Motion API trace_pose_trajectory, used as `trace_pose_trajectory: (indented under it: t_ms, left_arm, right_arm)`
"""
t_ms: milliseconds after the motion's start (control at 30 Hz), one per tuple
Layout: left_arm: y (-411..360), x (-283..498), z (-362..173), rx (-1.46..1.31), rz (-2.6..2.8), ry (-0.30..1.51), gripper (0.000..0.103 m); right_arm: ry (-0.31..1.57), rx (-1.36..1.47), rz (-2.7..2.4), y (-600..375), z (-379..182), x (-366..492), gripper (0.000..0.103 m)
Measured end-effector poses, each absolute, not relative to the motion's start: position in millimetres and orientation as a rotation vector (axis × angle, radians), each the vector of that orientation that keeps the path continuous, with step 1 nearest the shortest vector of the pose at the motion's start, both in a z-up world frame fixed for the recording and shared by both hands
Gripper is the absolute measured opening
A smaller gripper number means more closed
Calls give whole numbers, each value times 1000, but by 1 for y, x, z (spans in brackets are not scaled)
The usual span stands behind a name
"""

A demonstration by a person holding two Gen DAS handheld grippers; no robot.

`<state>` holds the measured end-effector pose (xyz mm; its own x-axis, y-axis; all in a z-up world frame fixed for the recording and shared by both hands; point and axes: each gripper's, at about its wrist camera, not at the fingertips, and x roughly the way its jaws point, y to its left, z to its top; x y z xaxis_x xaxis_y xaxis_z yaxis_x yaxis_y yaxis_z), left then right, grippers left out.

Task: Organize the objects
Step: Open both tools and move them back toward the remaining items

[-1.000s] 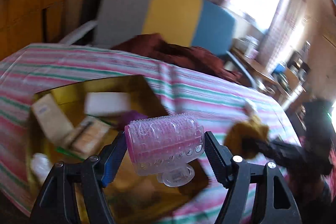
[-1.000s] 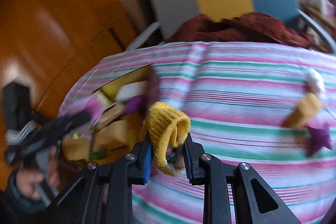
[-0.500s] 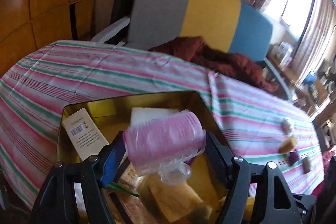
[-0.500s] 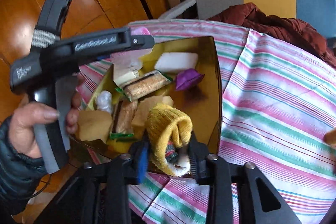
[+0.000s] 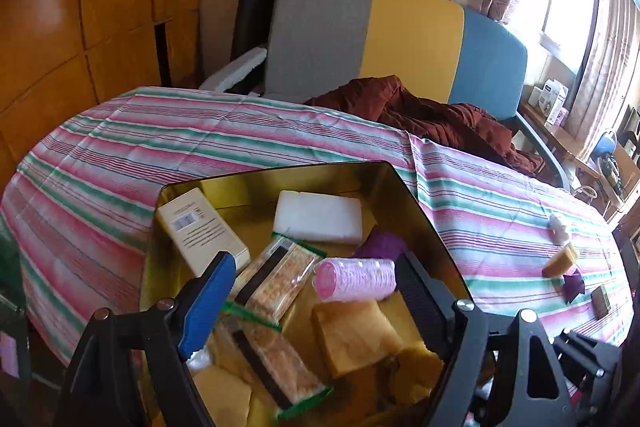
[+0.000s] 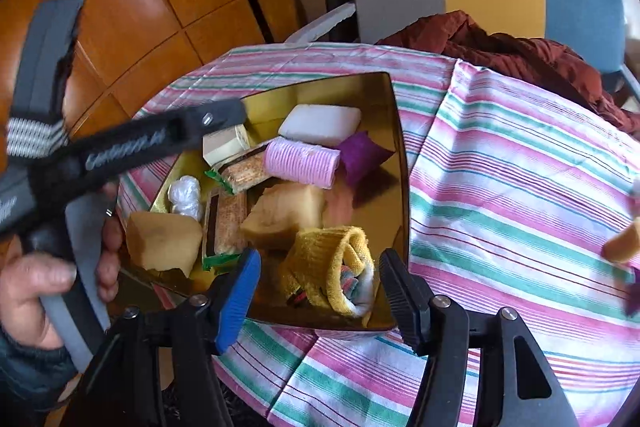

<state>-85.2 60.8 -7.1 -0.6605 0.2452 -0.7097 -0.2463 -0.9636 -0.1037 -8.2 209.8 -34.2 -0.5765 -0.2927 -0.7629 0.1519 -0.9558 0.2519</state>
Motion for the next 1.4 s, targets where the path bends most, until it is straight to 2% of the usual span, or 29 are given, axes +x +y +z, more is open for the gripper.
trace_pose_trajectory:
  t_ms: [167, 533, 1000, 1400]
  left_arm:
    - [57, -67, -3, -1104, 2655, 26, 83]
    - [60, -39, 1, -1063, 2663, 90, 83]
    - [75, -25, 8, -1027, 2619, 143, 83]
    - [101, -19, 12, -1002, 2528, 180, 83]
  right_arm:
    - [-233, 1252, -2621, 213, -24, 0, 65]
    - [-205, 1192, -2712, 222, -8, 20, 83]
    - [-294, 1210, -2815, 272, -7, 31, 84]
    - [-353, 1222, -3030, 359, 7, 46, 84]
